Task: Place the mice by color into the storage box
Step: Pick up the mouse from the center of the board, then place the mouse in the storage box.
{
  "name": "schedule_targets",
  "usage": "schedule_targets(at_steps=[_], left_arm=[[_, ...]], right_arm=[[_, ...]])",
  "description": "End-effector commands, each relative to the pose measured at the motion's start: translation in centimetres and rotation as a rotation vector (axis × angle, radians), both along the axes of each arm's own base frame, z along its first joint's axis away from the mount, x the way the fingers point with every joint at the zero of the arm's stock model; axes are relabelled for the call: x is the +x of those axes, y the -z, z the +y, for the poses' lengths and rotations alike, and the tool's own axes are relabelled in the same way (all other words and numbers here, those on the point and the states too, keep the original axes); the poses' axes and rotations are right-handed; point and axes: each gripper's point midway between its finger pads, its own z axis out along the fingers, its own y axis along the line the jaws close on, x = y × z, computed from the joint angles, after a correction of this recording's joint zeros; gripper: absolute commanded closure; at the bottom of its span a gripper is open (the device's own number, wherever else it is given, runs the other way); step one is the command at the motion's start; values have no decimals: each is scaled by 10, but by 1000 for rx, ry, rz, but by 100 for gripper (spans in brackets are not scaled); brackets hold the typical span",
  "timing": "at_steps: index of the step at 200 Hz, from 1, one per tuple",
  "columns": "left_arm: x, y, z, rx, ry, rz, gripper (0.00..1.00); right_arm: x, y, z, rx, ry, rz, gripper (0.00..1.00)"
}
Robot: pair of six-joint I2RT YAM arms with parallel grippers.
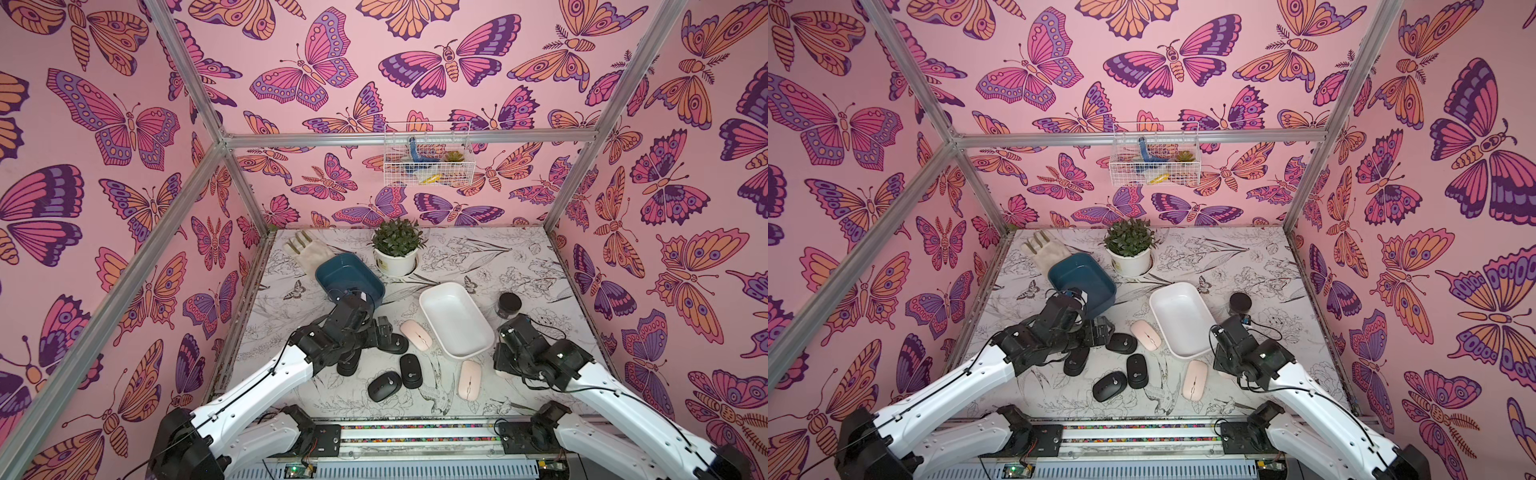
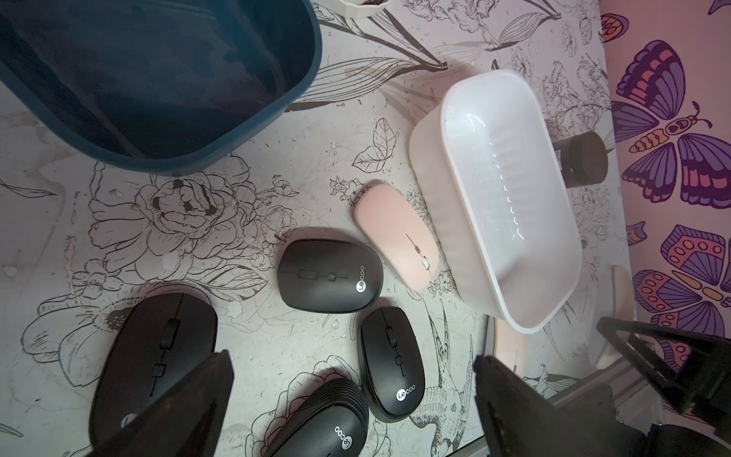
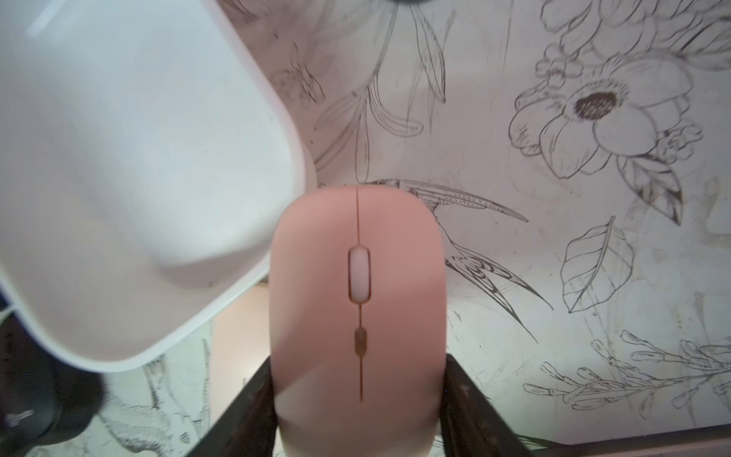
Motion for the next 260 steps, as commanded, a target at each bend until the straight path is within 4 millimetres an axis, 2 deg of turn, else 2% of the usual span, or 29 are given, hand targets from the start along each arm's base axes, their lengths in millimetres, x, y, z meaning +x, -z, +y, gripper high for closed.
schedule_targets(at_steps=[1,14,24,44,64,67,102,126,157,172,192,212,260], left_arm=[[1,-2,-7,5,31,6,0],[1,-1,-10,1,37,14,0],[2,-1,-12,-3,41,19,0],[9,-1,-21,-9,55,24,5],[18,2,-44,-25,105,60,17],[20,12,-47,-11,109,87,19],[41,38,-82,-46,126,164,46],[54,55,-104,-46,143,216,61],[72,77,-129,-53,151,272,70],[82,84,-137,-54,148,286,71],[93,89,-148,-60,157,290,72],[104,93,-150,-64,143,293,72],[135,93,-157,-86,142,270,70]], right_arm=[[21,-34,14,3,-86,-80,60],[40,-42,34,5,-174,-77,60],[53,-39,50,-10,-243,-42,59],[75,-23,68,-75,-329,34,60],[89,1,91,-35,-392,68,61],[90,5,93,-34,-399,78,61],[89,49,113,6,-475,173,62],[85,61,116,26,-488,185,60],[79,68,120,69,-497,190,56],[77,71,124,93,-500,192,54],[77,72,125,108,-486,189,44],[77,70,125,119,-466,186,32],[72,43,109,118,-370,130,20]])
